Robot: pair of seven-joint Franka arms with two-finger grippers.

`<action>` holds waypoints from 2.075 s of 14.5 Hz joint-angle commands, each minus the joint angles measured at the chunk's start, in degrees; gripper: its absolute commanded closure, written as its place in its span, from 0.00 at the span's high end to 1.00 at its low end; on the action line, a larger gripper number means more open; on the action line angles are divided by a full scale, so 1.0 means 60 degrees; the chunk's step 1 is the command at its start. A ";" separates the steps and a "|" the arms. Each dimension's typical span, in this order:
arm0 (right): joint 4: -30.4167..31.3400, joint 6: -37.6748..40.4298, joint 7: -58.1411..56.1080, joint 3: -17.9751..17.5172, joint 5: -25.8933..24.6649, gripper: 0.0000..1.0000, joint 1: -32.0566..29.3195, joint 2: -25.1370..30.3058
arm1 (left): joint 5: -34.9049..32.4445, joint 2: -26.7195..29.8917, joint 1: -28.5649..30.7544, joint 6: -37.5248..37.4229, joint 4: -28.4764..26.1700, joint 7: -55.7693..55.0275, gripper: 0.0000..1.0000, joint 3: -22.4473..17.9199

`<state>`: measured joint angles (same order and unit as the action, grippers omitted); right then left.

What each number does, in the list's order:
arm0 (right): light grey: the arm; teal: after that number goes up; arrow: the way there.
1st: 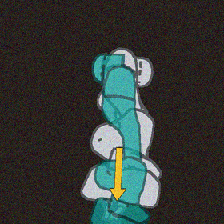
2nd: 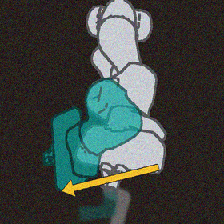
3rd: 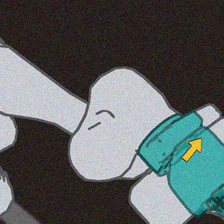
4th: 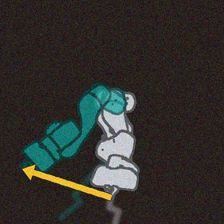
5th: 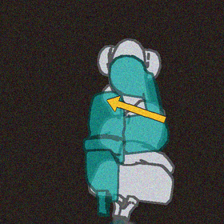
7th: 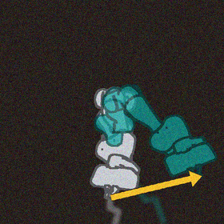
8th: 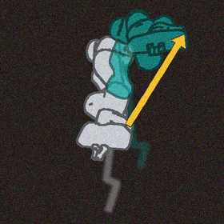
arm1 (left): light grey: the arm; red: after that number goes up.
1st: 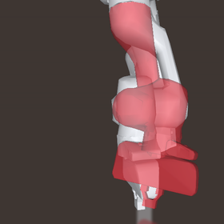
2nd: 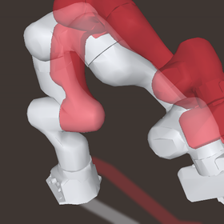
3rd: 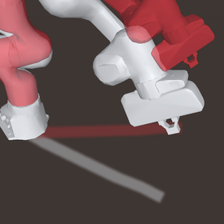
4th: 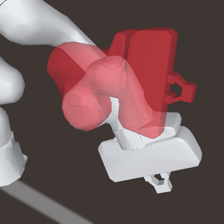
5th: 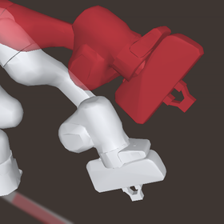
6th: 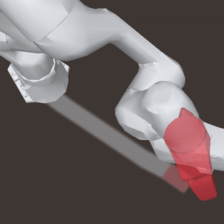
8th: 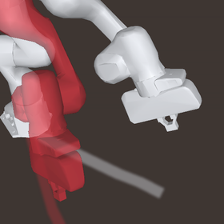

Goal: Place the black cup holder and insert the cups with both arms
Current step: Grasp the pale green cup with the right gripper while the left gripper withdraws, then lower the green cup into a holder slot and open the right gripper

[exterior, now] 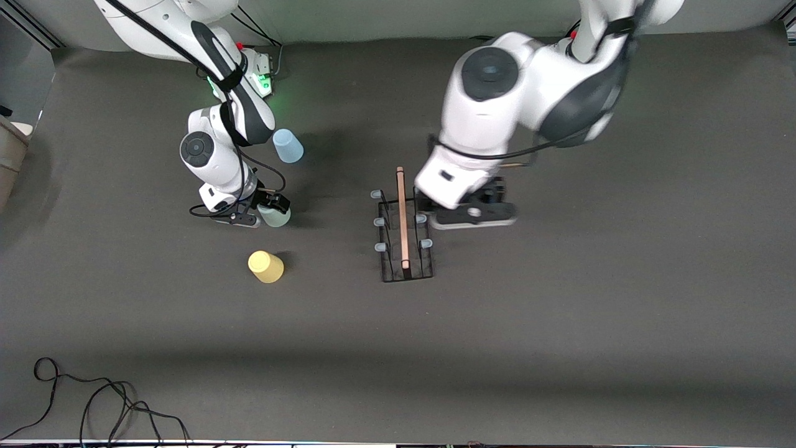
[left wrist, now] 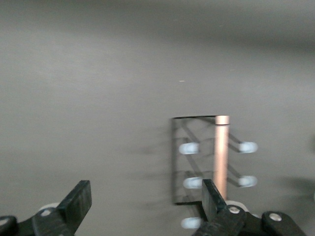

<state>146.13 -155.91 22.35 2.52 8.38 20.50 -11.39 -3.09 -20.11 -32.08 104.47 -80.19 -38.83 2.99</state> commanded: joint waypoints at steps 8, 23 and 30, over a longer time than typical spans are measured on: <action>-0.0491 0.0478 0.0273 -0.0038 0.0171 0.00 0.0187 0.0462 | -0.0085 0.1359 0.3483 -0.1167 -0.1107 0.5251 1.00 0.0044; -0.5851 0.5169 0.5500 -0.0039 0.0962 0.00 0.2808 -0.0251 | 0.0325 0.3089 0.5567 0.0637 -0.3526 0.8142 1.00 0.0015; -0.6733 0.4350 0.6675 -0.0024 0.0947 0.00 0.3599 -0.1513 | 0.0325 0.2695 0.5640 -0.0491 -0.2048 0.8113 1.00 -0.0102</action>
<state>107.71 -128.81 60.29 1.77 13.23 40.55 -18.84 -1.95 -2.50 1.21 105.13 -96.81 8.85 2.44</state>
